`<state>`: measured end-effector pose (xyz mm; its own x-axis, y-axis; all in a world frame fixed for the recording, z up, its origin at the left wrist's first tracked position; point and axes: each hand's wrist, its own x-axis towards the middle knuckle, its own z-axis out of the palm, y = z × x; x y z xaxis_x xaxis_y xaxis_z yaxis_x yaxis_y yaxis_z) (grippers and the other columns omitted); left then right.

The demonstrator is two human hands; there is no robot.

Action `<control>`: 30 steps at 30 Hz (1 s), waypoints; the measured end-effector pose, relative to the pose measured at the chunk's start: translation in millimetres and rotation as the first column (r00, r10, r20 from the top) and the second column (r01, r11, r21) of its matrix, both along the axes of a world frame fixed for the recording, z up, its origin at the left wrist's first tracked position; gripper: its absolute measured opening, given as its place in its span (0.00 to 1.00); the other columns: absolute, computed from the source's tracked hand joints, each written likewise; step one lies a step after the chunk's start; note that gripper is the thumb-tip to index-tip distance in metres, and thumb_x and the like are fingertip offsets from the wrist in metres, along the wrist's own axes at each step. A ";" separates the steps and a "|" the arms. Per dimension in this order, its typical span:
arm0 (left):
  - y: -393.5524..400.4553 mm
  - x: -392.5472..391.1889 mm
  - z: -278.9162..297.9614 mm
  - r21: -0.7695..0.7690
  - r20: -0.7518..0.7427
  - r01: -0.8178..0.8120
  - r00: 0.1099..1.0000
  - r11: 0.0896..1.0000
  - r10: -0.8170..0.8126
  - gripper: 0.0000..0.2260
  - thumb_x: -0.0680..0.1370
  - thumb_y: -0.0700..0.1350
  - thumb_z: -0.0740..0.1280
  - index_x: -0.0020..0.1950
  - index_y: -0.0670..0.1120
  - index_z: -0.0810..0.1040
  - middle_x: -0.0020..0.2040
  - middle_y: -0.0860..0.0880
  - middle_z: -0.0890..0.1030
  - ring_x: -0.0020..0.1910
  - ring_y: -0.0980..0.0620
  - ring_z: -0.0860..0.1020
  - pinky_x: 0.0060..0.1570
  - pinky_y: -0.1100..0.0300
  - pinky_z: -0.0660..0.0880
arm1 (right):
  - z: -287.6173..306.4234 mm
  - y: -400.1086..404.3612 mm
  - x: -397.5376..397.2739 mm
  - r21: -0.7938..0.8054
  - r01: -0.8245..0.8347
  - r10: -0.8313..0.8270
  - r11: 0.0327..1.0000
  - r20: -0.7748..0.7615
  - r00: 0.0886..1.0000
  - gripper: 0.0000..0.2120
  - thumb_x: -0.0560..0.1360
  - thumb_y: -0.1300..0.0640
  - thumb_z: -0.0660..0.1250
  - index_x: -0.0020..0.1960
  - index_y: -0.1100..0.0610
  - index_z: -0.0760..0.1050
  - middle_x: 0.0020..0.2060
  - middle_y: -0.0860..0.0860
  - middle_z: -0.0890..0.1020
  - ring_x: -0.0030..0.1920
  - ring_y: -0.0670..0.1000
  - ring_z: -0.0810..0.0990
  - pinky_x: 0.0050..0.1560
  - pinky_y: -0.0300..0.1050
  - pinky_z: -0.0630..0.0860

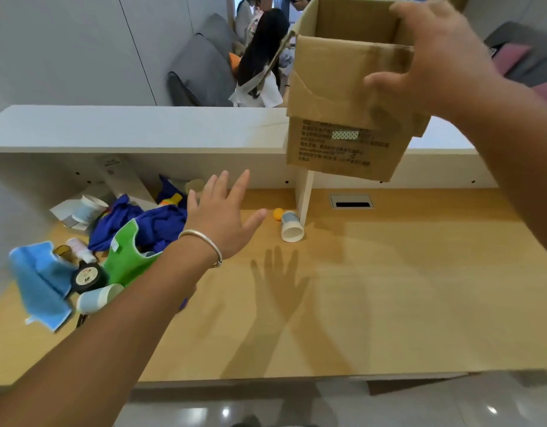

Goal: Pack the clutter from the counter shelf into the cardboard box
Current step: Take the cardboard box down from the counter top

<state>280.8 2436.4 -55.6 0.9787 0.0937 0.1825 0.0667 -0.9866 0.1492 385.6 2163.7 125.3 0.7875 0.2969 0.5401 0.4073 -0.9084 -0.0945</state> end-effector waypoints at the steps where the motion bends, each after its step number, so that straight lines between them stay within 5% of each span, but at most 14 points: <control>1: 6.7 -1.2 -0.5 -0.009 0.000 0.009 1.000 1.000 -0.009 0.33 0.75 0.69 0.47 0.77 0.59 0.42 0.79 0.47 0.50 0.77 0.47 0.47 0.72 0.39 0.46 | -1.4 3.7 0.9 -0.018 0.007 -0.008 1.000 -0.017 1.000 0.36 0.71 0.40 0.67 0.73 0.49 0.58 0.68 0.56 0.68 0.65 0.59 0.69 0.62 0.61 0.70; 15: 52.3 -29.1 -24.4 -0.085 -0.057 0.024 0.998 0.996 -0.029 0.33 0.75 0.68 0.48 0.77 0.58 0.42 0.79 0.48 0.49 0.77 0.48 0.46 0.72 0.39 0.47 | -8.8 20.6 -5.8 -0.144 0.133 -0.139 0.981 -0.034 0.990 0.23 0.72 0.45 0.69 0.62 0.53 0.70 0.55 0.59 0.74 0.56 0.62 0.71 0.58 0.63 0.70; 30: 1.0 -135.6 3.2 0.024 0.004 0.068 0.998 0.997 -0.069 0.33 0.75 0.69 0.48 0.77 0.59 0.43 0.79 0.49 0.50 0.77 0.48 0.47 0.72 0.39 0.48 | -80.2 -15.5 -182.5 -0.059 0.014 -0.008 0.998 0.095 0.995 0.10 0.72 0.52 0.69 0.50 0.54 0.73 0.44 0.52 0.81 0.43 0.56 0.78 0.46 0.49 0.66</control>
